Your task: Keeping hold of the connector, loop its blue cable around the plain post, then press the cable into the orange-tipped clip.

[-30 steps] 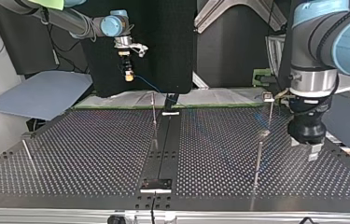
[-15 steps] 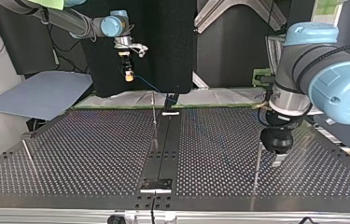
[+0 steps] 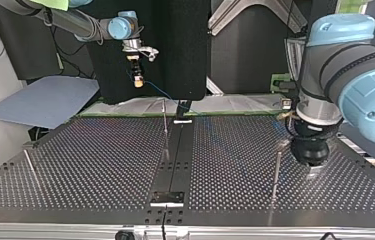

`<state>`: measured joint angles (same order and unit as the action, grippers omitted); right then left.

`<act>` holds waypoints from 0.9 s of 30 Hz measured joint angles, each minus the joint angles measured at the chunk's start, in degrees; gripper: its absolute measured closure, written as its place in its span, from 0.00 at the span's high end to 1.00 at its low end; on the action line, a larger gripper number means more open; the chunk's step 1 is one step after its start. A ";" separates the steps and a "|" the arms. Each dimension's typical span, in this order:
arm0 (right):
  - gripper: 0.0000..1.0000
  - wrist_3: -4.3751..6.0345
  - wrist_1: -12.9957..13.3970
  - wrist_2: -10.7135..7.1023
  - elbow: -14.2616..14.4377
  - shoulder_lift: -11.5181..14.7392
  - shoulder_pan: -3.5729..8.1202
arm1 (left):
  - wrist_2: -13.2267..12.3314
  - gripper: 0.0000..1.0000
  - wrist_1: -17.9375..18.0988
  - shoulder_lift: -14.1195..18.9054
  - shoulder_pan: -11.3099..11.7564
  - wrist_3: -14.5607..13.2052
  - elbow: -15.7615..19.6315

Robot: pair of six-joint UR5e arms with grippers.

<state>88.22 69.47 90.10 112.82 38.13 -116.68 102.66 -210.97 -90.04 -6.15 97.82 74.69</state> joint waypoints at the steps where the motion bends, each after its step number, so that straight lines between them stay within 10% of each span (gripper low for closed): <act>1: 0.00 -0.01 -0.05 0.00 0.00 0.01 0.00 | 0.38 1.00 -0.44 0.02 -0.18 -0.18 0.37; 27: 0.00 -0.12 -0.43 -0.01 0.00 0.00 0.00 | -0.04 1.00 3.49 0.36 -2.28 1.49 5.59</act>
<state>88.11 69.04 90.09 112.82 38.13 -116.68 102.62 -207.48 -89.68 -8.44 99.31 80.28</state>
